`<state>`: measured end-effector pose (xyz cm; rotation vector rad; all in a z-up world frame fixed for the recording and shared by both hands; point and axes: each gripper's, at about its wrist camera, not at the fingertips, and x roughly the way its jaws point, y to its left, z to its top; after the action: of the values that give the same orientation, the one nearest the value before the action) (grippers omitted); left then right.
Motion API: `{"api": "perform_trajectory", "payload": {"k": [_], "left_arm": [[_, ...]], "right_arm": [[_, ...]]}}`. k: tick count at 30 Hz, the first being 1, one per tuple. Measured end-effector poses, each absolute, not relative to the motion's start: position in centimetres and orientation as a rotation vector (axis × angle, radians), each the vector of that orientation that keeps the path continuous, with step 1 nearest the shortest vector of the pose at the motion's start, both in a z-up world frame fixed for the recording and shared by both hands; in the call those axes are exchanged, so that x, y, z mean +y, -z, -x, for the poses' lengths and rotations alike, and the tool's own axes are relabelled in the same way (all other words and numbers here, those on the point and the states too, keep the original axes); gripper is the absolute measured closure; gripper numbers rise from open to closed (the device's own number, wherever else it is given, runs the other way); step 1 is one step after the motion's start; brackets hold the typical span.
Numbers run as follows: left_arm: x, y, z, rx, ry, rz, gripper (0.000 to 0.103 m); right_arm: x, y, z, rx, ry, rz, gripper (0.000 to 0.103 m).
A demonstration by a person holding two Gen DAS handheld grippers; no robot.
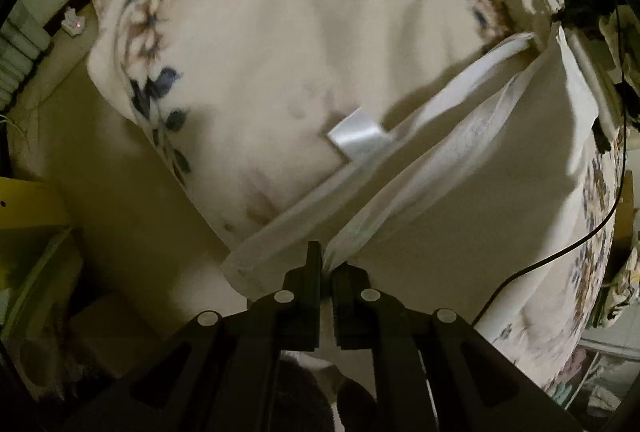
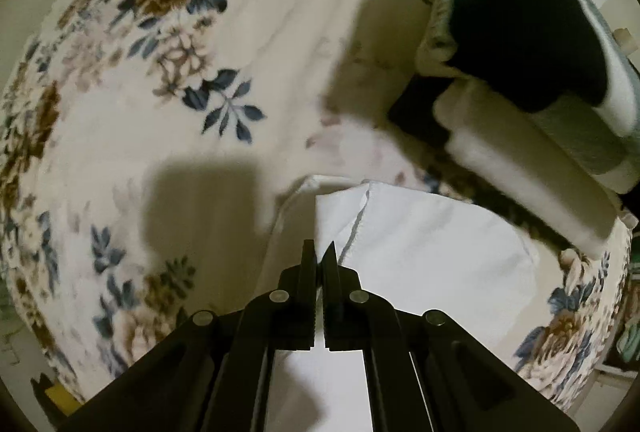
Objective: Fold small clothes
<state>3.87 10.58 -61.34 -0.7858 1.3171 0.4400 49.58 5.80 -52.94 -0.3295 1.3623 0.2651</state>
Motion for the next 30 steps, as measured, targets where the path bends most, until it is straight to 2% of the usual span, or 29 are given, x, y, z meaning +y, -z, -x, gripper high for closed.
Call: {"api": "perform_trajectory", "payload": {"k": [4, 6, 8, 9, 13, 14, 17, 18, 21, 26, 30], "left_arm": [[12.1, 62.4, -2.0, 1.358, -0.453, 0.773, 0.091], [13.0, 62.6, -0.9, 1.382, -0.482, 0.759, 0.091], [14.2, 62.6, 0.5, 1.401, -0.515, 0.771, 0.091], [14.7, 62.4, 0.9, 1.413, -0.54, 0.765, 0.091], [16.0, 60.3, 1.5, 1.389, -0.58, 0.75, 0.092], [16.2, 59.5, 1.2, 1.371, -0.577, 0.744, 0.092], [16.3, 56.0, -1.1, 1.29, -0.548, 0.71, 0.09], [16.3, 55.1, -2.4, 1.266, -0.528, 0.707, 0.083], [16.2, 53.0, -6.2, 1.195, -0.475, 0.707, 0.046], [15.5, 50.3, -17.6, 1.102, -0.359, 0.676, 0.043], [13.5, 49.6, -27.3, 1.108, -0.273, 0.58, 0.043]], "right_arm": [[6.2, 54.1, -49.6, 1.409, -0.267, 0.305, 0.1], [5.9, 53.9, -49.4, 1.438, -0.31, 0.272, 0.09], [5.1, 53.2, -48.8, 1.455, -0.35, 0.221, 0.056], [4.7, 52.7, -48.5, 1.453, -0.365, 0.203, 0.045], [2.5, 50.2, -45.7, 1.445, -0.437, 0.166, 0.035], [1.3, 49.6, -44.5, 1.45, -0.456, 0.141, 0.029], [-1.7, 48.4, -41.9, 1.467, -0.473, 0.093, 0.022], [-3.2, 48.2, -40.8, 1.474, -0.471, 0.071, 0.021], [-8.3, 48.0, -38.5, 1.491, -0.439, 0.019, 0.02], [-16.3, 50.7, -36.8, 1.527, -0.35, -0.081, 0.019], [-21.3, 53.5, -38.7, 1.529, -0.284, -0.251, 0.019]]}}
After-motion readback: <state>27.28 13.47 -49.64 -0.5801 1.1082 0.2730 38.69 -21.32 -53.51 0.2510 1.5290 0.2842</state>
